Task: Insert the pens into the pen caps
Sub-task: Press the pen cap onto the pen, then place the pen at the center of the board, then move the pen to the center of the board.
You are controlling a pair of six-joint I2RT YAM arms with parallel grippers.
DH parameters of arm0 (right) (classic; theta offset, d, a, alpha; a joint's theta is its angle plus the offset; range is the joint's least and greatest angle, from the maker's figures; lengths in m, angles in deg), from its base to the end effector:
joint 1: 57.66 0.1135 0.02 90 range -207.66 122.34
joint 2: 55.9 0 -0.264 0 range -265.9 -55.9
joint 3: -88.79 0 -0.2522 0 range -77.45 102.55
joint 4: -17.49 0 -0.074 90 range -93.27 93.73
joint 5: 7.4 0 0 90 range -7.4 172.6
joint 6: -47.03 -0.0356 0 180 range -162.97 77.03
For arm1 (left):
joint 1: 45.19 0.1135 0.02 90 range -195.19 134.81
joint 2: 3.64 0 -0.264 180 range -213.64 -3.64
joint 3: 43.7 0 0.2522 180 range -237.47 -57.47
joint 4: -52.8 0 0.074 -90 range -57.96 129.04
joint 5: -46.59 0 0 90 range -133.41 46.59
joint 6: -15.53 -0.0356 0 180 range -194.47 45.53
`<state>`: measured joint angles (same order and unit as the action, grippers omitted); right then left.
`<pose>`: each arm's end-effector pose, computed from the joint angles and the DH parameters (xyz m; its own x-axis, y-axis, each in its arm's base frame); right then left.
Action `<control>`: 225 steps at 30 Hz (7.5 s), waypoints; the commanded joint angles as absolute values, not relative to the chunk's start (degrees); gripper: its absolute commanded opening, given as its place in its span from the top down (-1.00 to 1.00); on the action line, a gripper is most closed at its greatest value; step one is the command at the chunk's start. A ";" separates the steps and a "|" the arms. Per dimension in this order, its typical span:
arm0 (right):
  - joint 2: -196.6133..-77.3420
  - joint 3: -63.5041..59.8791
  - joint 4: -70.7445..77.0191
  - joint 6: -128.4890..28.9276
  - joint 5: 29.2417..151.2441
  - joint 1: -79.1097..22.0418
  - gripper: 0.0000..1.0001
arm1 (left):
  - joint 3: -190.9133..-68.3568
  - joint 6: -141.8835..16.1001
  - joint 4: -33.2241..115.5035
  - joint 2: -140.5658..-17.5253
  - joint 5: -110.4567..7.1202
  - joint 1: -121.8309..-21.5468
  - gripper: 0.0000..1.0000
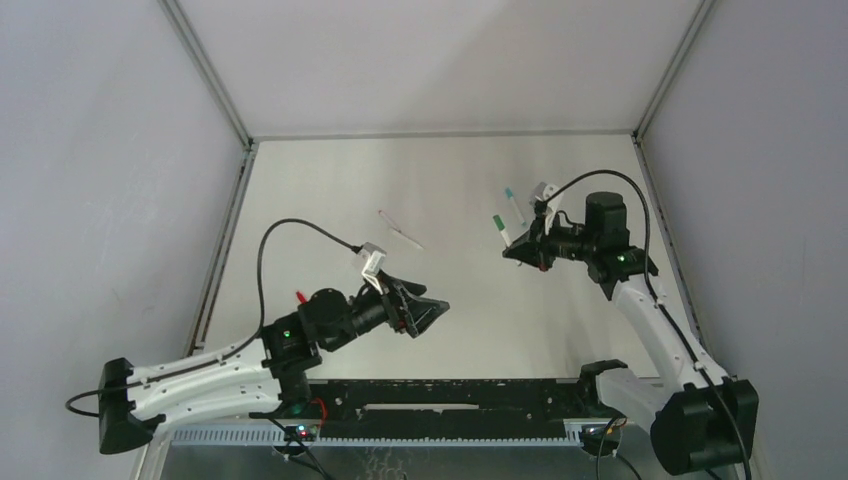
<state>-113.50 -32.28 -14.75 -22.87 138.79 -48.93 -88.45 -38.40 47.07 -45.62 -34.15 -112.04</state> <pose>0.2042 0.0613 0.2941 -0.2056 -0.2250 -0.9524 -0.9155 0.3881 0.1060 0.0779 -0.1675 0.2966 -0.5135 -0.2771 -0.8121 0.6705 0.4610 -0.5813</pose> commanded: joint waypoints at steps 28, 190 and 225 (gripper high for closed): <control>-157.95 -11.72 -12.42 -41.79 93.39 -51.97 0.76 | -71.13 -38.50 55.43 -43.45 -25.87 -107.51 -0.72; -123.67 -21.02 -34.17 -0.52 133.40 -42.02 -0.34 | -113.14 -43.55 15.98 -100.59 -34.41 -82.75 0.94; -121.84 -31.85 -43.68 39.77 136.93 -34.38 -0.41 | -94.82 -62.85 37.91 -73.26 -37.10 -99.07 0.16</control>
